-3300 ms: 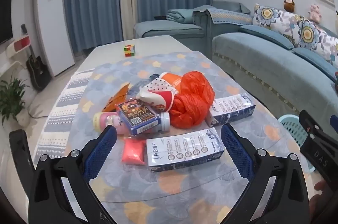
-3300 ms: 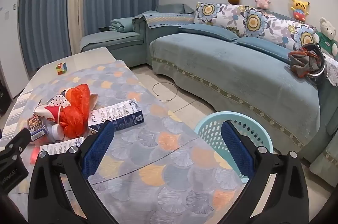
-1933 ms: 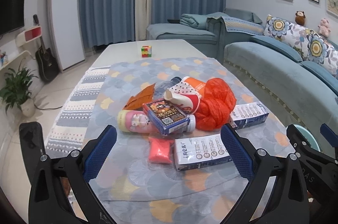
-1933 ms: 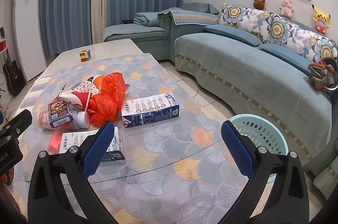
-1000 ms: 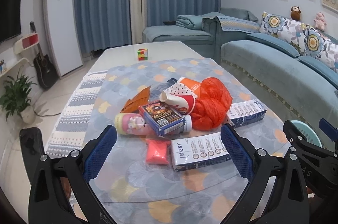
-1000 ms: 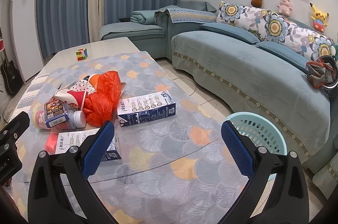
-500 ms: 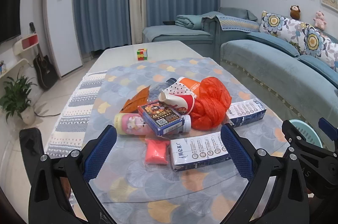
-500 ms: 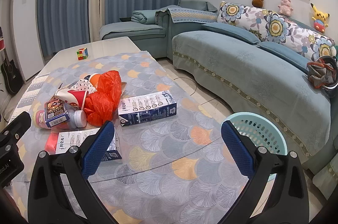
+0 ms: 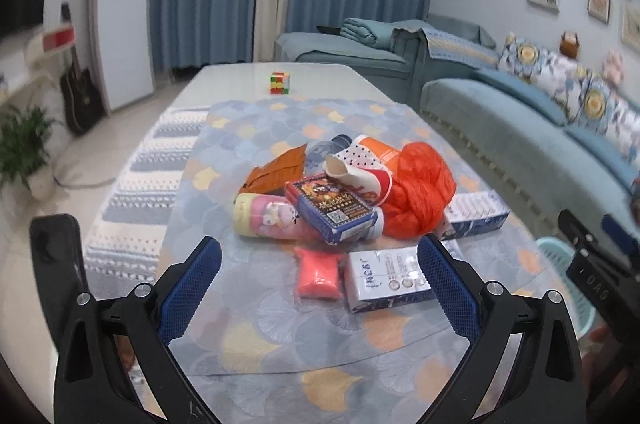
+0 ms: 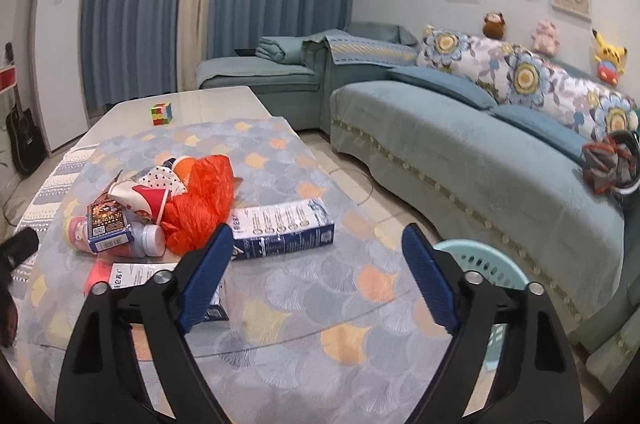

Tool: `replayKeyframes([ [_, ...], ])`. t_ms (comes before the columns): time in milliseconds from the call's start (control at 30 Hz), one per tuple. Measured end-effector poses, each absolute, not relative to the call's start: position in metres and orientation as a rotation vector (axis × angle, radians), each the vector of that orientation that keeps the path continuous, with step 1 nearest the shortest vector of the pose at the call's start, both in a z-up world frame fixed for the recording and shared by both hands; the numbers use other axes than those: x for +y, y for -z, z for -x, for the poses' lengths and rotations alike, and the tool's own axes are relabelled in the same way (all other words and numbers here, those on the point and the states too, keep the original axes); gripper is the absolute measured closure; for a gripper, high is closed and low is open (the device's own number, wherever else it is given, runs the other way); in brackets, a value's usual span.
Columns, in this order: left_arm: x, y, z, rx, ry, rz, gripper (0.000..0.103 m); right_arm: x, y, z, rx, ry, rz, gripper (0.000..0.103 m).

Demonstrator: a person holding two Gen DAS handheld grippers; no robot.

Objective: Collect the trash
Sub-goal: 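Move both grippers toward the cluttered table, then grasp the red plastic bag with the right gripper and lift it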

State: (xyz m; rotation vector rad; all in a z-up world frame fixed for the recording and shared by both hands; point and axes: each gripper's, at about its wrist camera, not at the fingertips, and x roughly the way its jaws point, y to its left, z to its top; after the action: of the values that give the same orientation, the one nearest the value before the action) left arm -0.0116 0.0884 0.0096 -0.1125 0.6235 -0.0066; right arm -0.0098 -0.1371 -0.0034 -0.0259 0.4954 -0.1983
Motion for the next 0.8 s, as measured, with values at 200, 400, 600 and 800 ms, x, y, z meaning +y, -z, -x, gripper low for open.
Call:
replayKeyframes([
  [200, 0.093, -0.015, -0.011, 0.683, 0.061, 0.108, 0.009, -0.141, -0.012, -0.016, 0.514, 0.086, -0.003, 0.041],
  [400, 0.101, -0.001, -0.055, 0.778, 0.087, 0.169, 0.009, -0.125, -0.017, -0.068, 0.545, -0.075, 0.000, 0.041],
  [600, 0.093, 0.029, -0.106, 0.905, 0.066, 0.196, 0.025, -0.110, 0.005, -0.119, 0.633, -0.165, 0.002, 0.041],
  [800, 0.081, 0.052, -0.124, 0.956, 0.041, 0.173, 0.025, -0.104, 0.040, -0.156, 0.752, -0.242, -0.032, 0.039],
])
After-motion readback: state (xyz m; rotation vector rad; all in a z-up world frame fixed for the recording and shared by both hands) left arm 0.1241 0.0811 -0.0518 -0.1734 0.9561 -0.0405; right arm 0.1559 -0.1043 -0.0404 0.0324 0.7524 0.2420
